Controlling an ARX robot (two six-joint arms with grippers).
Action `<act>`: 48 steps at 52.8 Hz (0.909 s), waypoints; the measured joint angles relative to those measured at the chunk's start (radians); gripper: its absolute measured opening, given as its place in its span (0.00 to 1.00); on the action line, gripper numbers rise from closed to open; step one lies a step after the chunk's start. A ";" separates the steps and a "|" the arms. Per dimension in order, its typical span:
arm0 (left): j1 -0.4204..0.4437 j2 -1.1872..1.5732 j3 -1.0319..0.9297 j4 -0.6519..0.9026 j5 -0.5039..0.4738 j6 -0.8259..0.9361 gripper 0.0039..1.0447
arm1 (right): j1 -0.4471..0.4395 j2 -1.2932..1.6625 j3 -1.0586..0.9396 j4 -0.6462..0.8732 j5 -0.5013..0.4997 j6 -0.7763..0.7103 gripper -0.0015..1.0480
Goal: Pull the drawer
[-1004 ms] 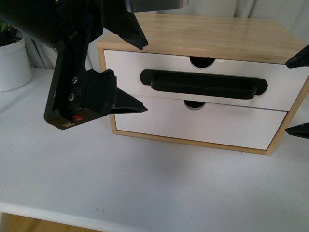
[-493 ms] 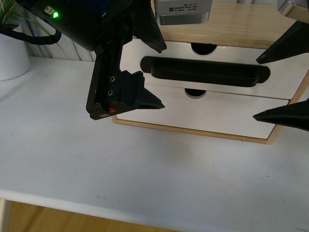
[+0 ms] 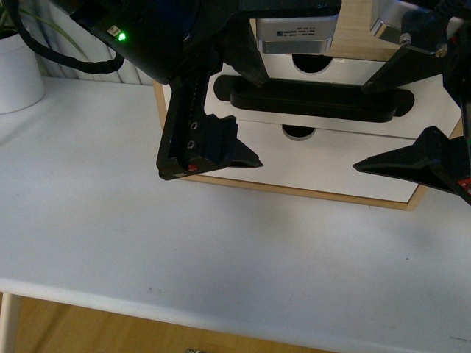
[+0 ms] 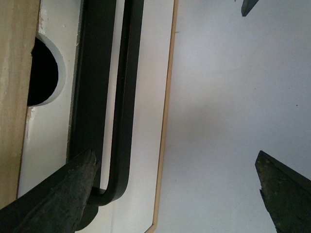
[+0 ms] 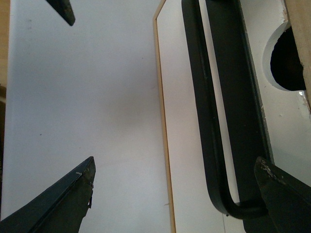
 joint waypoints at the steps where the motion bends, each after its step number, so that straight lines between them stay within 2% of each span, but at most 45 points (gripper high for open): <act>1: 0.000 0.003 0.003 0.000 0.000 0.001 0.95 | 0.000 0.003 0.001 0.002 0.000 0.000 0.91; 21: -0.006 0.056 0.039 -0.007 -0.002 0.039 0.95 | 0.023 0.052 0.023 0.055 0.000 0.029 0.91; 48: -0.010 0.060 0.040 -0.031 -0.005 0.060 0.95 | 0.036 0.063 0.033 0.042 -0.011 0.003 0.91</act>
